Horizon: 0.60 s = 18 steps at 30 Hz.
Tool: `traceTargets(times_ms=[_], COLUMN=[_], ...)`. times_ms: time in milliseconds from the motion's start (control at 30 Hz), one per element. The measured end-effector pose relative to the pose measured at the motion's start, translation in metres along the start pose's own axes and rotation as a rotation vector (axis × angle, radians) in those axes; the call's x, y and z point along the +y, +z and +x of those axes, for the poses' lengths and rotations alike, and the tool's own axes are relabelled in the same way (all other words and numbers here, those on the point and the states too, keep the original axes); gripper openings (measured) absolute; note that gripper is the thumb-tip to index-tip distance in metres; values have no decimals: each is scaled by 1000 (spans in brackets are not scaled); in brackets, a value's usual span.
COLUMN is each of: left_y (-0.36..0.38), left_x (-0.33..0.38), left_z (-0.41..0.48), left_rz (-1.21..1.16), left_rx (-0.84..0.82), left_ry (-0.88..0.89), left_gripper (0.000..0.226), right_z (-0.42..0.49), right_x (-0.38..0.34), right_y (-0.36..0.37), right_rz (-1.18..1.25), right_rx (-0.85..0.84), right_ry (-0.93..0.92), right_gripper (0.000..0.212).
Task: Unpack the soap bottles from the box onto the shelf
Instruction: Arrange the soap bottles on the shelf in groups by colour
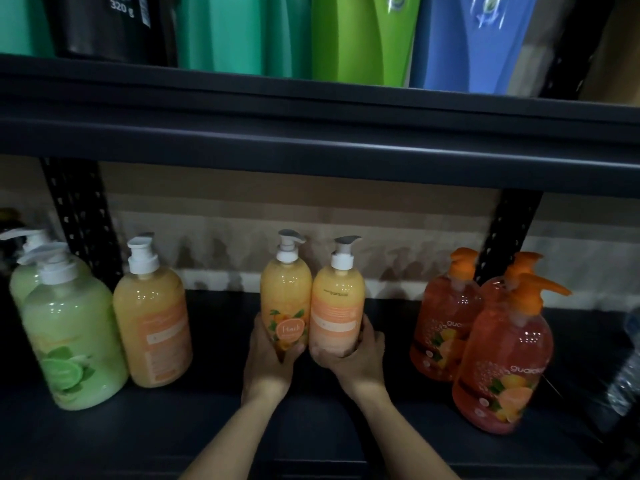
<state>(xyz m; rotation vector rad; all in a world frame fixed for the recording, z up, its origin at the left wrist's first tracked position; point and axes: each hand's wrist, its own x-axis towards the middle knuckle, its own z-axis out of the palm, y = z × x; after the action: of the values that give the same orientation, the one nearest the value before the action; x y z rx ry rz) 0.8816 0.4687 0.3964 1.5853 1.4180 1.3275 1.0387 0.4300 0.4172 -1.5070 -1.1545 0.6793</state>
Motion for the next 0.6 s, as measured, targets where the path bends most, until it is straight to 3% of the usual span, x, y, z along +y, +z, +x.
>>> traceTargets(times_ms=[133, 267, 467, 600], left_y=[0, 0, 0, -1], left_x=[-4, -4, -3, 1], left_z=[2, 2, 2, 0], left_rz=[21, 21, 31, -1], left_rx=[2, -2, -4, 3], left_ry=[-19, -31, -26, -14], left_gripper=[83, 87, 88, 77], right_z=[0, 7, 5, 2], right_x=[-2, 2, 3, -4], right_y=[-8, -26, -13, 7], right_rz=[-28, 99, 107, -113], right_rx=[-154, -322, -123, 20], right_ry=[-23, 53, 53, 66], right_gripper=[104, 87, 93, 111])
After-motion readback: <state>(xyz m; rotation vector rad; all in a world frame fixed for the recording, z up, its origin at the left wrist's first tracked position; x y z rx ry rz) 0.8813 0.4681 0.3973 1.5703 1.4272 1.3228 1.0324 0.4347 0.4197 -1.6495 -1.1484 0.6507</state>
